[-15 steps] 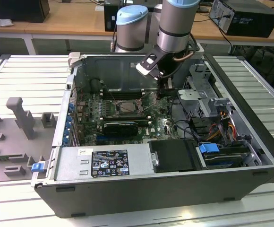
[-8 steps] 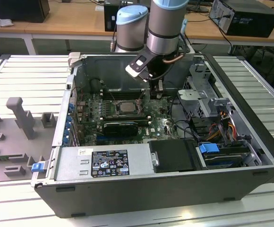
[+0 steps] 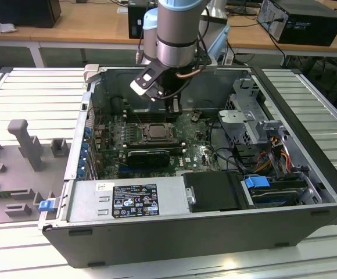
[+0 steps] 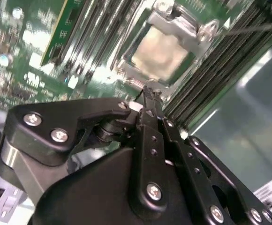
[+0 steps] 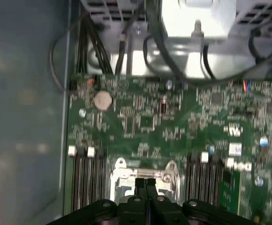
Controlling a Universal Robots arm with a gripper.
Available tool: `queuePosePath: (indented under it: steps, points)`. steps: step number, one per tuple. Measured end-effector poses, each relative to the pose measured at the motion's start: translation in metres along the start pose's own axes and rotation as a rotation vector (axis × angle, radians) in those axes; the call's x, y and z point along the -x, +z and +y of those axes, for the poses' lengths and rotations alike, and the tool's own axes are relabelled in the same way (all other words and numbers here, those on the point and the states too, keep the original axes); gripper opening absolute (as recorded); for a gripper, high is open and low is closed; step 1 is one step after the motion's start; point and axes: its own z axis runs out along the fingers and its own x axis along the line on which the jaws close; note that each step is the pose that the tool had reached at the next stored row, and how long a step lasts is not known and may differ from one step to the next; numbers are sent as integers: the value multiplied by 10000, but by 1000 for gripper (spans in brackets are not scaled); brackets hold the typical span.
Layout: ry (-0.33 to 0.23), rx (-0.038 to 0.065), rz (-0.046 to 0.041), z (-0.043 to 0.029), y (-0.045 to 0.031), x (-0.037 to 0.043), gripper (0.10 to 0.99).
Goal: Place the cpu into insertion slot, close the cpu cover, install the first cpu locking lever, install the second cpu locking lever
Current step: 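Close the cpu cover, then install the first cpu locking lever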
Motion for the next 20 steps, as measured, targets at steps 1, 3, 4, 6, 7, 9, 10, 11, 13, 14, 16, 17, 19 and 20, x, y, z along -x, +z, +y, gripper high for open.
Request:
queuePosePath:
  steps: [1, 3, 4, 6, 7, 9, 10, 11, 13, 14, 16, 17, 19, 20]
  points:
    - [0, 1, -2, -40, 41, -3, 106]
    - [-4, 1, -1, -51, 83, -5, 106]
    - [-10, 1, 0, -55, 106, -6, 106]
    - [-29, -2, -2, -79, 123, -8, 106]
    - [-40, -5, -3, -95, 124, -10, 106]
    - [-90, -8, 0, -146, 131, -13, 106]
    - [-90, -8, 3, -186, 131, -15, 106]
    - [-90, -8, 1, -210, 130, -16, 106]
    - [-90, -8, 1, -238, 130, -17, 106]
    - [-91, -8, 2, -247, 130, -17, 106]
    - [-89, -8, 1, -263, 129, -18, 106]
    - [-90, -9, 1, -270, 129, -18, 106]
    - [-91, -9, 1, -285, 129, -19, 106]
    - [-90, -9, -1, -286, 128, -19, 106]
